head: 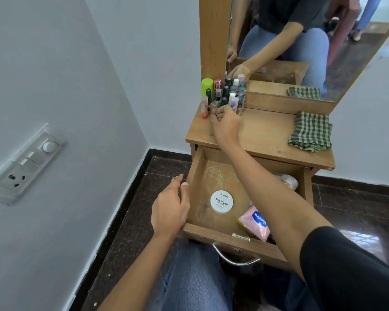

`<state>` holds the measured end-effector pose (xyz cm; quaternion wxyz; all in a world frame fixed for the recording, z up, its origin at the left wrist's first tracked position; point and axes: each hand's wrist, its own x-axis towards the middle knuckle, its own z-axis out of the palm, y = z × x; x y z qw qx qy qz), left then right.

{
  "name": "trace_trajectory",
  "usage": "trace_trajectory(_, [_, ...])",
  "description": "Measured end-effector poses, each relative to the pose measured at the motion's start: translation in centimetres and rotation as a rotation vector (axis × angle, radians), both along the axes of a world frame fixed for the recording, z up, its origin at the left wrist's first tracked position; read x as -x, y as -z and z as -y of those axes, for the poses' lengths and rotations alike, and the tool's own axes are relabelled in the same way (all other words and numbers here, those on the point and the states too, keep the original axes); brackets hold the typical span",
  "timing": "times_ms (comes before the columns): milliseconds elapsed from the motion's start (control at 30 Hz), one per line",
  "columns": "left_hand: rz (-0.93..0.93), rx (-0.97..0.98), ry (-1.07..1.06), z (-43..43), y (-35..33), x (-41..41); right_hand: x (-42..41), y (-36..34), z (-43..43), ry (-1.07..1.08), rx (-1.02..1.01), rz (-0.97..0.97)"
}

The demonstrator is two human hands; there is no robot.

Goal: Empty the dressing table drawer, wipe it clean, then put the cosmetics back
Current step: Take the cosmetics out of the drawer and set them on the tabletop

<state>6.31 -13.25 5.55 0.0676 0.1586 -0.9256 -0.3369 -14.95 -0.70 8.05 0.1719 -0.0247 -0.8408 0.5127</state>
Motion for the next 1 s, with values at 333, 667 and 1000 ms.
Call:
trace_trajectory(333, [-0.004,-0.005,-0.005,-0.13,-0.03,-0.11,0.69,0.35,0.53,0.032,-0.096,0.027])
trace_trajectory(667, [-0.008,-0.016,-0.005,-0.12,0.08,-0.07,0.81,0.62,0.57,0.025,-0.114,0.005])
trace_trajectory(1000, [-0.002,-0.019,-0.005,-0.13,0.02,-0.07,0.64,0.57,0.64,0.027,-0.060,0.001])
